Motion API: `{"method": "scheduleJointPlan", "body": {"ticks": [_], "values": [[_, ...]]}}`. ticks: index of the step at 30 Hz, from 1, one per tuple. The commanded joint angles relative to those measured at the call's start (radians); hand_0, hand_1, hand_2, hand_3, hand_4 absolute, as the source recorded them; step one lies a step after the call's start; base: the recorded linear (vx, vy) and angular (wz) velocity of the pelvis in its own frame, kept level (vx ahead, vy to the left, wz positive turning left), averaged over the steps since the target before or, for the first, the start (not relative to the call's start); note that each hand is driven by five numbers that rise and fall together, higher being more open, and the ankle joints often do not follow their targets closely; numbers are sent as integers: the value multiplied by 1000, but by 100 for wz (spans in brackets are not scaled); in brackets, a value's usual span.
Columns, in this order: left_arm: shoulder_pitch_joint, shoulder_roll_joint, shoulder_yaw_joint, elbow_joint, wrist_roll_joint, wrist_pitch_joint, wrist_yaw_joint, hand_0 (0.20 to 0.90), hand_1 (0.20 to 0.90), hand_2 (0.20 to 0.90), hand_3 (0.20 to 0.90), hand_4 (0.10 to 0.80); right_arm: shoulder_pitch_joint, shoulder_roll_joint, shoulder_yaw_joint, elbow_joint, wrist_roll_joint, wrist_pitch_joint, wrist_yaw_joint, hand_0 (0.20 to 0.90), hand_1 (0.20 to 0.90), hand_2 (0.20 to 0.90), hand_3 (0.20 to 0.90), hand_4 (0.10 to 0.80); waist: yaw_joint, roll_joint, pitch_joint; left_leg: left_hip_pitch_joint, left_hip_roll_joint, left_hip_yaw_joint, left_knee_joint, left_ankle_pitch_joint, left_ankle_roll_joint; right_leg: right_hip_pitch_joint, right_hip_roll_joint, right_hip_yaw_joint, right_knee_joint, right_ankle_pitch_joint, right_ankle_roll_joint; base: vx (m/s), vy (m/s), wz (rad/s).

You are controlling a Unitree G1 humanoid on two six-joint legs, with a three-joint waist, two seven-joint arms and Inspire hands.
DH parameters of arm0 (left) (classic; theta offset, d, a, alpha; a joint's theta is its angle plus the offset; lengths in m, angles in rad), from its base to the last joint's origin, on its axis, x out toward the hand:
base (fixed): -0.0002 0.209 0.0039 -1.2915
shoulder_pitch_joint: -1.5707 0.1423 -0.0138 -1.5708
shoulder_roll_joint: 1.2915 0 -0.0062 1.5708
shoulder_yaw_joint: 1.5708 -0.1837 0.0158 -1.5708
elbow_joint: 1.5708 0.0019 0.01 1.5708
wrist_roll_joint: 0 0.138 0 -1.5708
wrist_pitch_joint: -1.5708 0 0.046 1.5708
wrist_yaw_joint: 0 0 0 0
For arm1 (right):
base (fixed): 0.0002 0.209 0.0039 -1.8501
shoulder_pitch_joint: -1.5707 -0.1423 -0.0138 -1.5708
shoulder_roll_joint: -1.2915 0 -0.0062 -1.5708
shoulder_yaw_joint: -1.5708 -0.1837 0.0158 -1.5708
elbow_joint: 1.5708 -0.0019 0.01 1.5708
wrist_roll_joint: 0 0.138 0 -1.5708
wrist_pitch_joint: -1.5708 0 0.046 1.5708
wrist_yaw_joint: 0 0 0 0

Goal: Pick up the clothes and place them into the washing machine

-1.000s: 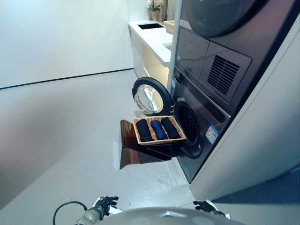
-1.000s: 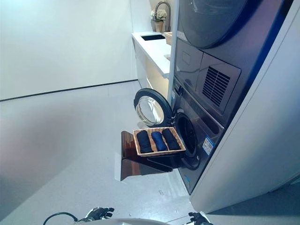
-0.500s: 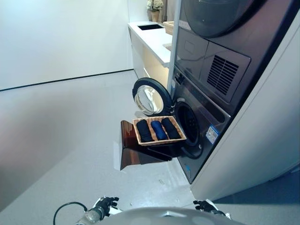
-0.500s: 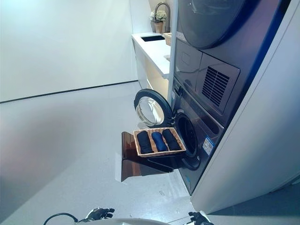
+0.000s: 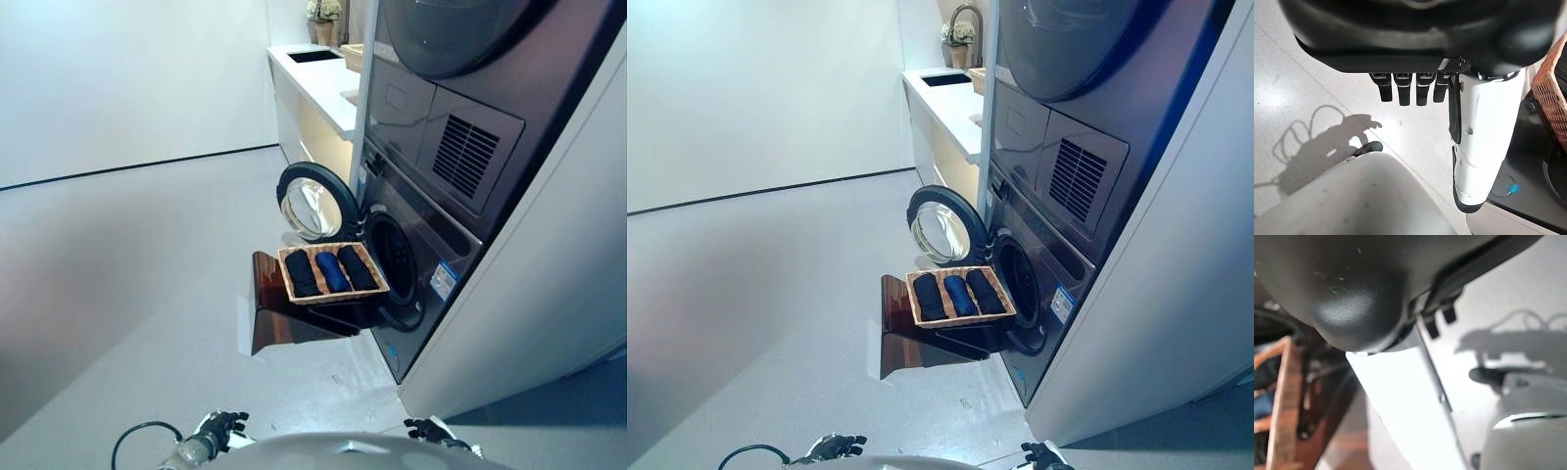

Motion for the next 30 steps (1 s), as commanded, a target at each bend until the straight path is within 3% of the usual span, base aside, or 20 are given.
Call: {"method": "scheduleJointPlan", "body": {"ticks": [1, 8, 11, 14, 17, 20, 21, 22, 24, 27, 30], "values": [[-83, -22, -12, 28, 21, -40, 3, 900, 900, 900, 900, 800, -47, -31, 23, 59, -16, 16, 4, 900, 900, 900, 900, 800, 4, -30, 37, -11, -38, 27, 42, -76, -25, -35, -25, 16, 40, -17, 33, 6, 70, -4], [-117, 7, 17, -33, -30, -66, 33, 900, 900, 900, 900, 800, -90, -46, -31, 46, 40, -2, -37, 900, 900, 900, 900, 800, 10, -28, 78, -39, -67, 22, 84, -93, 12, -121, -55, 19, 232, -47, 52, 5, 111, -1], [-115, 24, 40, -98, -68, -92, 53, 900, 900, 900, 900, 800, -95, -49, -62, 46, 75, -19, -62, 900, 900, 900, 900, 800, 1, -19, 110, -21, -81, 4, 99, -105, 36, -200, -68, 29, 442, -2, 53, 53, 189, 6], [-112, 35, 70, -169, -132, -121, 81, 900, 900, 900, 900, 800, -121, -40, -100, 42, 150, -43, -99, 900, 900, 900, 900, 800, -7, -11, 151, -6, -78, -22, 117, -110, 44, -281, -56, 31, 577, 16, 39, 50, 121, 18], [-111, 30, 64, -189, -145, -147, 105, 900, 900, 900, 900, 800, -130, -40, -101, 30, 173, -59, -113, 900, 900, 900, 900, 800, -15, -23, 149, 40, -80, -55, 97, -131, 30, -306, -69, 8, 444, 9, 32, 214, -24, 30], [-134, 23, 44, -194, -167, -163, 126, 900, 900, 900, 900, 800, -161, -45, -99, 7, 180, -63, -139, 900, 900, 900, 900, 800, -37, -56, 150, 99, -88, -81, 70, -171, 11, -343, -112, -4, 194, 114, 61, 258, -122, 26], [-134, 22, 44, -193, -167, -164, 127, 900, 900, 900, 900, 800, -162, -45, -99, 7, 180, -63, -139, 900, 900, 900, 900, 800, -36, -49, 154, 106, -80, -80, 69, -175, 10, -332, -105, -7, 185, 117, 60, 308, -117, 18], [-153, 22, 30, -181, -173, -167, 140, 900, 900, 900, 900, 800, -187, -39, -83, -4, 169, -58, -149, 900, 900, 900, 900, 800, -50, -60, 154, 143, -68, -88, 51, -194, -2, -384, -119, -29, 80, 183, 85, 293, -115, 11], [-155, 23, 18, -187, -172, -170, 146, 900, 900, 900, 900, 800, -195, -37, -70, -27, 159, -55, -146, 900, 900, 900, 900, 800, -57, -61, 152, 186, -45, -85, 38, -218, -15, -405, -116, -60, 33, 220, 95, 329, -151, 6], [-145, 22, 15, -178, -177, -168, 150, 900, 900, 900, 900, 800, -179, -39, -54, -49, 152, -56, -145, 900, 900, 900, 900, 800, -66, -79, 125, 222, -16, -105, 22, -245, -32, -387, -99, -25, 28, 239, 80, 262, -165, 17], [-130, 8, 22, -154, -190, -165, 161, 900, 900, 900, 900, 800, -170, -39, -45, -46, 150, -56, -146, 900, 900, 900, 900, 800, -67, -60, 88, 223, 34, -120, 32, -242, -55, -376, -73, -25, 33, 239, 70, 297, -229, 68]]}}
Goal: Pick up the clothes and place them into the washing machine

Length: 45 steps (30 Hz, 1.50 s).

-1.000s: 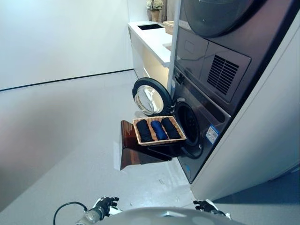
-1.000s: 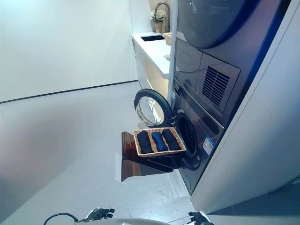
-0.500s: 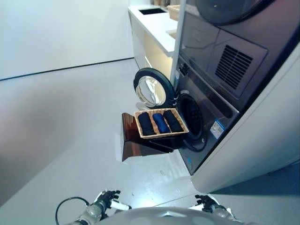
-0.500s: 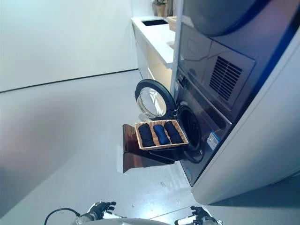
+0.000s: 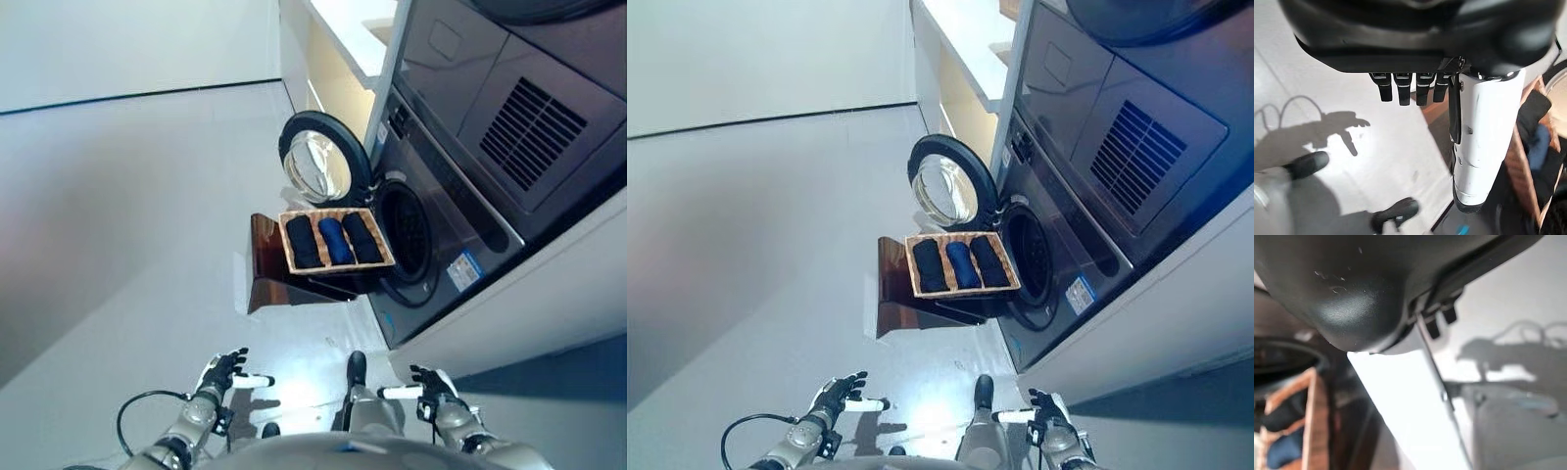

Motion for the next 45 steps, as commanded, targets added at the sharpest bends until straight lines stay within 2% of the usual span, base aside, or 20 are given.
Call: {"method": "scheduleJointPlan", "body": {"ticks": [1, 6, 9, 11, 13, 16, 18, 21, 25, 27, 31, 34, 35, 37, 38, 39, 40, 41, 43, 45], "values": [[-58, 26, 15, -34, -27, -76, 26, 900, 900, 900, 900, 800, -80, -31, 33, -31, -9, -27, -30, 900, 900, 900, 900, 800, 12, -26, -53, 157, 12, 13, 32, -114, -28, -81, 20, 38, -25, 107, -10, 276, -224, 62], [-53, 28, 31, 16, -20, -67, 25, 900, 900, 900, 900, 800, -78, -18, 56, -38, 8, -36, -15, 900, 900, 900, 900, 800, 17, -1, -84, 113, 72, -12, 179, 21, -76, -40, 97, 43, -13, 38, -59, 228, -203, -3], [-52, 19, 36, 15, -23, -62, 16, 900, 900, 900, 900, 800, -66, -11, 60, -57, 33, -45, 3, 900, 900, 900, 900, 800, 22, 2, -84, 54, 76, -9, 347, 143, -92, 25, 132, 46, -29, -12, -96, 216, -186, -3], [-52, 12, 52, 13, -49, -55, 9, 900, 900, 900, 900, 800, -57, -11, 58, -60, 56, -48, 12, 900, 900, 900, 900, 800, 34, -18, -66, -32, 45, -12, 544, 225, -87, 80, 136, 61, -38, -42, -125, 204, -208, -5], [-58, 5, 80, 19, -89, -53, 11, 900, 900, 900, 900, 800, -57, -14, 63, -80, 55, -49, 5, 900, 900, 900, 900, 800, 54, -56, -29, -118, -8, -6, 716, 257, -69, 128, 118, 83, -43, -53, -139, 177, -222, -20], [-52, -1, 107, 38, -125, -56, 10, 900, 900, 900, 900, 800, -59, -11, 68, -84, 53, -46, -1, 900, 900, 900, 900, 800, 82, -81, -3, -233, 9, 65, 771, 247, -47, 167, 121, 109, -40, -77, -155, 167, -159, -26], [-45, 3, 121, 62, -123, -56, 17, 900, 900, 900, 900, 800, -67, -13, 65, -72, 64, -47, -4, 900, 900, 900, 900, 800, 106, -91, 6, -350, 10, 102, 662, 207, -35, 196, 122, 129, -45, -96, -148, 203, -33, 7], [-38, 8, 131, 88, -121, -56, 28, 900, 900, 900, 900, 800, -72, -19, 72, -62, 64, -55, -12, 900, 900, 900, 900, 800, 139, -74, 20, -399, 29, 111, 460, 187, -43, 238, 138, 162, -54, -131, -131, 262, 61, -28], [-27, 11, 144, 111, -120, -51, 38, 900, 900, 900, 900, 800, -70, -23, 86, -63, 67, -62, -17, 900, 900, 900, 900, 800, 182, -33, 21, -404, 37, 60, 86, 271, -64, 303, 159, 207, -60, -189, -105, 329, 114, -45], [-27, 12, 154, 128, -121, -48, 42, 900, 900, 900, 900, 800, -70, -20, 82, -65, 70, -61, -16, 900, 900, 900, 900, 800, 192, -23, 16, -402, 28, 36, 51, 290, -78, 326, 158, 228, -60, -209, -94, 269, 120, -42], [-30, 22, 145, 114, -112, -53, 42, 900, 900, 900, 900, 800, -65, -10, 69, -74, 74, -57, -3, 900, 900, 900, 900, 800, 183, -22, -32, -326, 12, 56, 15, 264, -68, 353, 111, 230, -60, -223, -62, 229, 193, -74], [-51, 40, 140, 82, -97, -59, 45, 900, 900, 900, 900, 800, -58, 7, 64, -63, 64, -51, 11, 900, 900, 900, 900, 800, 190, -45, -63, -294, -42, 86, 52, 197, -23, 344, 36, 233, 26, -218, -16, 220, 238, -27], [-51, 40, 140, 82, -97, -59, 45, 900, 900, 900, 900, 800, -58, 7, 64, -63, 64, -51, 11, 900, 900, 900, 900, 800, 191, -46, -63, -294, -43, 88, 54, 195, -22, 343, 35, 234, 28, -219, -15, 162, 222, -12], [-63, 51, 136, 72, -89, -57, 41, 900, 900, 900, 900, 800, -65, 13, 56, -57, 63, -50, 14, 900, 900, 900, 900, 800, 195, -46, -60, -282, -64, 104, 81, 163, 5, 285, 25, 232, 185, -208, -4, 102, 201, -24], [-68, 58, 131, 69, -85, -56, 39, 900, 900, 900, 900, 800, -73, 14, 52, -56, 70, -50, 15, 900, 900, 900, 900, 800, 189, -41, -47, -268, -69, 106, 87, 154, 16, 231, 27, 230, 282, -170, -3, 81, 319, -47], [-76, 71, 114, 61, -83, -54, 36, 900, 900, 900, 900, 800, -88, 15, 48, -65, 88, -51, 15, 900, 900, 900, 900, 800, 166, -17, -14, -240, -64, 103, 90, 150, 31, 149, 53, 204, 399, -109, 0, 50, 304, -32], [-81, 75, 108, 64, -77, -53, 34, 900, 900, 900, 900, 800, -98, 19, 46, -70, 98, -52, 13, 900, 900, 900, 900, 800, 165, -10, -1, -232, -67, 100, 91, 146, 36, 112, 54, 166, 433, -118, -8, 26, 231, -10], [-81, 75, 108, 64, -77, -54, 34, 900, 900, 900, 900, 800, -98, 19, 46, -70, 98, -52, 13, 900, 900, 900, 900, 800, 164, -11, 0, -232, -69, 99, 92, 146, 36, 112, 53, 165, 437, -121, -8, 79, 141, 4], [-69, 76, 103, 67, -62, -49, 28, 900, 900, 900, 900, 800, -102, 16, 35, -69, 110, -48, 17, 900, 900, 900, 900, 800, 169, -12, -7, -203, -77, 104, 77, 130, 29, 114, 9, 17, 328, -155, -27, 168, 74, -1], [-59, 79, 106, 68, -47, -52, 19, 900, 900, 900, 900, 800, -111, 10, 28, -60, 113, -43, 21, 900, 900, 900, 900, 800, 188, -31, -17, -180, -83, 118, 52, 112, 15, 122, -39, -104, 143, -118, -26, 188, -36, -5]]}}
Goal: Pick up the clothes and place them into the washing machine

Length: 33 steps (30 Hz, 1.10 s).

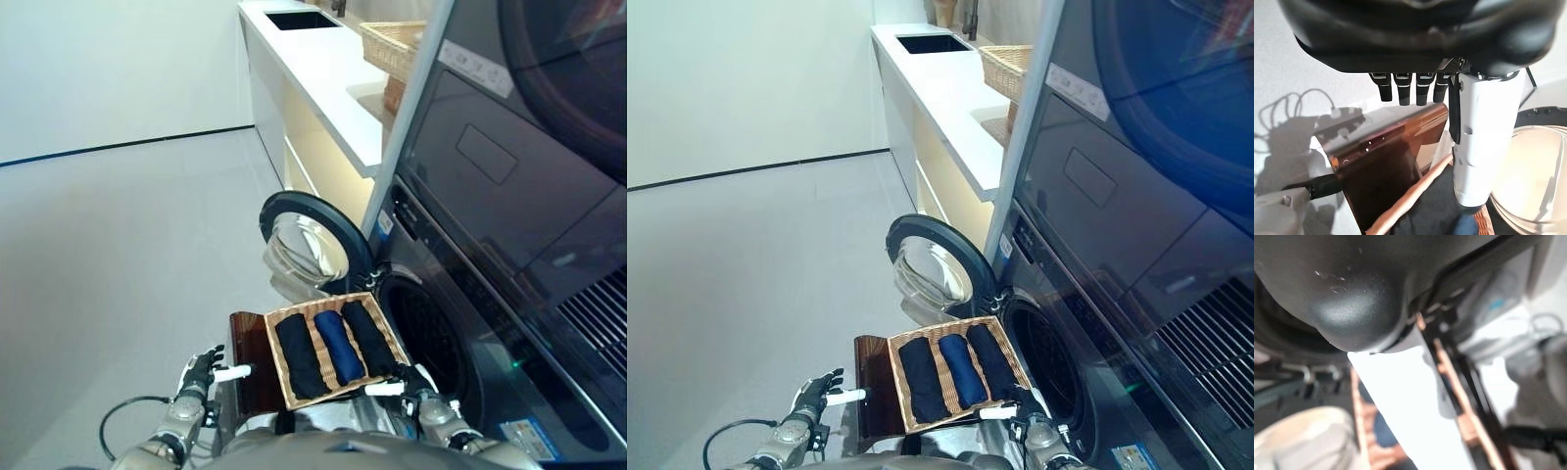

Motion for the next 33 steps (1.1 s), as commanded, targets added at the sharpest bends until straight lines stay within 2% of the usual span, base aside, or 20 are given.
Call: {"method": "scheduleJointPlan", "body": {"ticks": [1, 3, 5, 9, 14, 16, 17, 20, 23, 25, 27, 32, 33], "values": [[-33, 19, -1, 1, 36, -38, -10, 900, 900, 900, 900, 800, -79, -59, -36, -19, 52, -36, -7, 900, 900, 900, 900, 800, 6, -22, -12, -24, 21, -45, 61, -96, -124, 25, -12, -29, -295, 221, -3, 170, -25, 6], [-18, 22, -1, 2, 46, -35, -10, 900, 900, 900, 900, 800, -84, -63, -41, -12, 52, -31, -14, 900, 900, 900, 900, 800, 15, -40, -17, -15, 13, -36, 48, -102, -125, 53, -14, -9, -344, 242, 10, 148, 9, 18], [5, 7, -6, 13, 54, -30, -20, 900, 900, 900, 900, 800, -94, -68, -41, -20, 49, -31, -17, 900, 900, 900, 900, 800, 35, -49, -35, -8, 7, -24, 16, -106, -123, 72, -31, -46, -381, 256, 28, 140, 14, 13], [25, -11, -37, 21, 73, -31, -39, 900, 900, 900, 900, 800, -123, -75, -45, -19, 50, -27, -24, 900, 900, 900, 900, 800, 41, -49, -49, -27, -3, -40, -2, -108, -128, 78, -36, -53, -428, 261, 32, 67, -3, 1], [24, -10, -42, 4, 67, -33, -36, 900, 900, 900, 900, 800, -154, -88, -32, -26, 40, -24, -32, 900, 900, 900, 900, 800, 55, -46, -40, -53, 1, -49, -1, -106, -135, 77, -41, -70, -451, 264, 35, 6, -27, 13], [-2, -5, -57, -19, 50, -35, -24, 900, 900, 900, 900, 800, -207, -105, -10, -31, 26, -17, -52, 900, 900, 900, 900, 800, 65, -38, 10, -114, 0, -52, 16, -96, -142, 46, -44, -79, -452, 271, 32, -179, -56, 9], [-3, -5, -56, -19, 50, -35, -24, 900, 900, 900, 900, 800, -208, -105, -10, -31, 26, -17, -52, 900, 900, 900, 900, 800, 65, -38, 10, -115, -1, -52, 17, -96, -142, 44, -44, -79, -451, 270, 32, -231, -51, 11], [-33, -7, -61, -88, -34, -47, -14, 900, 900, 900, 900, 800, -287, -136, 20, -21, 13, -9, -85, 900, 900, 900, 900, 800, 75, -28, 80, -226, -5, -52, 108, -100, -152, -30, -53, -88, -432, 283, 22, -237, -42, 13], [-13, 22, -99, -301, -120, -77, -37, 900, 900, 900, 900, 800, -408, -184, 73, 9, -14, 8, -144, 900, 900, 900, 900, 800, 94, -4, 165, -365, -15, -45, 248, -122, -162, -127, -59, -98, -361, 278, 4, -243, -28, 27], [-8, 27, -118, -320, -111, -76, -38, 900, 900, 900, 900, 800, -445, -193, 95, 26, -39, 15, -158, 900, 900, 900, 900, 800, 96, 2, 173, -388, -15, -42, 263, -124, -163, -156, -58, -95, -338, 274, 1, -74, 22, 14], [-28, 43, -172, -361, -72, -72, -30, 900, 900, 900, 900, 800, -554, -215, 165, 70, -135, 44, -195, 900, 900, 900, 900, 800, 92, 14, 194, -446, -8, -22, 309, -138, -170, -235, -54, -84, -265, 241, -10, -72, 41, -5], [-76, 44, -199, -372, -47, -59, -5, 900, 900, 900, 900, 800, -649, -249, 233, 100, -222, 73, -222, 900, 900, 900, 900, 800, 85, 22, 214, -518, 2, -4, 382, -164, -173, -331, -47, -62, -177, 212, -21, -52, 51, -15], [-96, 48, -207, -370, -33, -54, 6, 900, 900, 900, 900, 800, -694, -259, 309, 110, -342, 100, -239, 900, 900, 900, 900, 800, 81, 28, 227, -551, 5, -2, 421, -178, -169, -370, -42, -51, -136, 197, -25, -20, 28, -11]]}}
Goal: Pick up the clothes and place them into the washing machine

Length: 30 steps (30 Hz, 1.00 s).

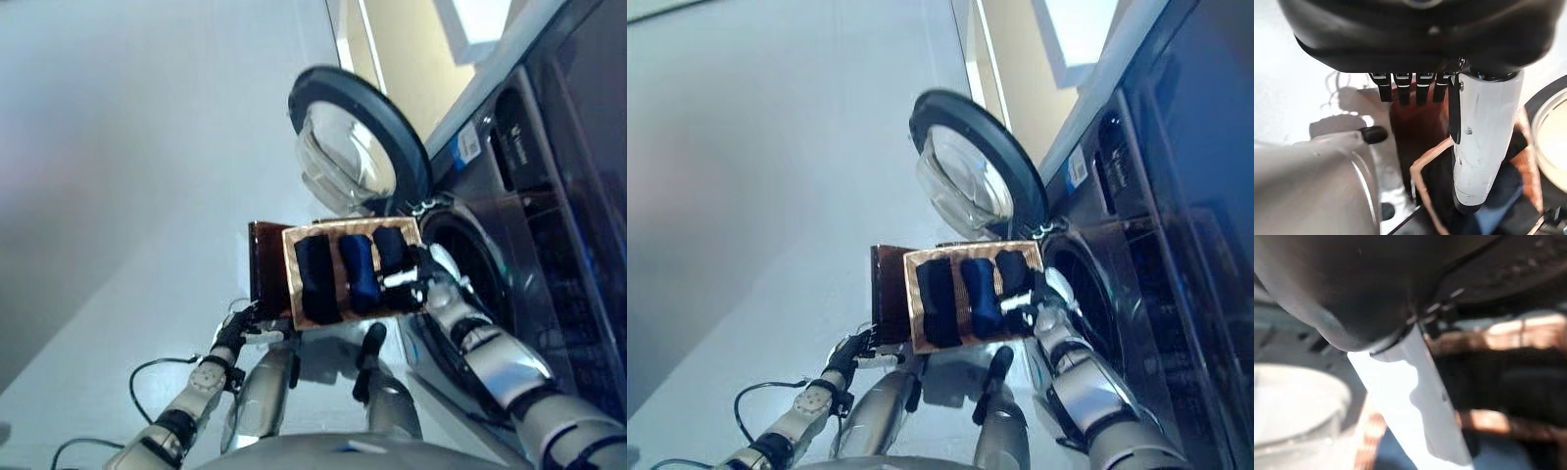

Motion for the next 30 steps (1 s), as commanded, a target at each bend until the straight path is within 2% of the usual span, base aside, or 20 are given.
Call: {"method": "scheduleJointPlan", "body": {"ticks": [1, 6, 10, 19, 20, 21, 22, 23, 24, 30], "values": [[-36, 18, 0, -50, 35, -33, 37, 900, 900, 900, 900, 800, -82, -113, 142, 5, -202, 38, -81, 900, 900, 900, 900, 800, -6, 7, -10, -80, 0, 26, 181, -134, -82, -49, -27, 25, 118, -59, 9, -20, 28, -5], [-61, 12, -3, -47, 17, -20, 50, 900, 900, 900, 900, 800, -148, -151, 166, 38, -240, 58, -86, 900, 900, 900, 900, 800, -4, 20, 18, -136, -6, 11, 264, -167, -57, -107, -4, 52, 185, -89, -11, 3, 10, -11], [-61, 8, -2, -38, 7, -12, 52, 900, 900, 900, 900, 800, -161, -156, 171, 42, -241, 62, -92, 900, 900, 900, 900, 800, -8, 29, 22, -151, -11, 4, 273, -173, -49, -128, 3, 63, 205, -103, -19, 42, 10, -5], [-9, -9, -1, -72, -59, -22, 52, 900, 900, 900, 900, 800, -162, -189, 173, 52, -259, 69, -118, 900, 900, 900, 900, 800, 2, 53, 32, -196, -27, 1, 260, -165, -44, -171, 0, 71, 201, -109, -29, 22, 2, 1], [-3, -10, -6, -67, -56, -22, 52, 900, 900, 900, 900, 800, -164, -189, 174, 56, -261, 71, -118, 900, 900, 900, 900, 800, 7, 56, 28, -190, -25, -5, 271, -202, -48, -166, 5, 79, 213, -143, -21, 121, -3, 0], [-3, -9, -16, -62, -54, -21, 55, 900, 900, 900, 900, 800, -175, -188, 179, 58, -262, 72, -124, 900, 900, 900, 900, 800, 8, 59, 31, -198, -26, -7, 268, -200, -47, -176, 5, 81, 215, -144, -22, 0, 0, 0], [-5, -9, -16, -62, -54, -21, 55, 900, 900, 900, 900, 800, -176, -189, 178, 58, -262, 72, -125, 900, 900, 900, 900, 800, 5, 58, 34, -210, -30, -1, 256, -162, -44, -184, 0, 73, 201, -112, -29, -84, 45, 1], [-10, -8, -17, -58, -54, -23, 57, 900, 900, 900, 900, 800, -177, -190, 180, 56, -261, 72, -128, 900, 900, 900, 900, 800, 4, 58, 36, -215, -31, -1, 257, -161, -44, -190, 0, 75, 203, -112, -30, 0, 0, 0], [-15, -11, -18, -48, -56, -25, 64, 900, 900, 900, 900, 800, -172, -187, 182, 56, -264, 71, -132, 900, 900, 900, 900, 800, 6, 58, 33, -209, -28, -5, 270, -202, -48, -185, 7, 84, 216, -144, -23, 113, -3, -1], [-32, -9, -16, -63, -80, -44, 93, 900, 900, 900, 900, 800, -191, -213, 184, 77, -263, 75, -152, 900, 900, 900, 900, 800, 12, 64, 37, -244, -35, -9, 262, -191, -53, -208, -3, 79, 200, -134, -21, 22, 2, 0]]}}
